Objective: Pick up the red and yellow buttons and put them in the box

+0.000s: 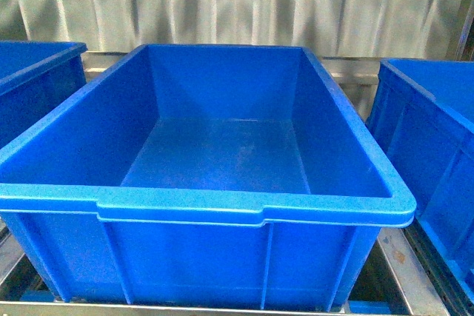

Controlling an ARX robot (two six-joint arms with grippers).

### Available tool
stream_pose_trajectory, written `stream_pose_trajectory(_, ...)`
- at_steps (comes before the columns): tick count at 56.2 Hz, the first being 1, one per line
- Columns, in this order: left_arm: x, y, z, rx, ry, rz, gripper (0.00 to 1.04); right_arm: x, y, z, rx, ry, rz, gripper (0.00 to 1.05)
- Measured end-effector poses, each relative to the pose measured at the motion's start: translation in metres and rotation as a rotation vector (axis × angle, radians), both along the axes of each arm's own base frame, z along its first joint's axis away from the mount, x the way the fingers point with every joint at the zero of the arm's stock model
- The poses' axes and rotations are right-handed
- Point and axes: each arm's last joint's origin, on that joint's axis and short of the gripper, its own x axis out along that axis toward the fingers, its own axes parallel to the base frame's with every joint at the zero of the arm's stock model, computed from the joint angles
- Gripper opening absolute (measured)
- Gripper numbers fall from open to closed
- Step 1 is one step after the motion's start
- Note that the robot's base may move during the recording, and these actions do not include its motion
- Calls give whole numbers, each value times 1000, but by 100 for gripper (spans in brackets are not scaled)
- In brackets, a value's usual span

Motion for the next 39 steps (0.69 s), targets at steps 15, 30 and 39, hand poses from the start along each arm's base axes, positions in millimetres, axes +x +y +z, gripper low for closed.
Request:
stream_pose_trajectory(15, 0, 0, 0, 0, 0, 0, 97, -7, 0, -8, 0, -2, 0, 4)
stream_pose_trajectory(30, 0, 0, 0, 0, 0, 0, 97, -12, 0, -9, 0, -35, 0, 4)
stream_pose_trajectory(39, 0, 0, 0, 0, 0, 0, 97, -15, 0, -9, 0, -32, 0, 4)
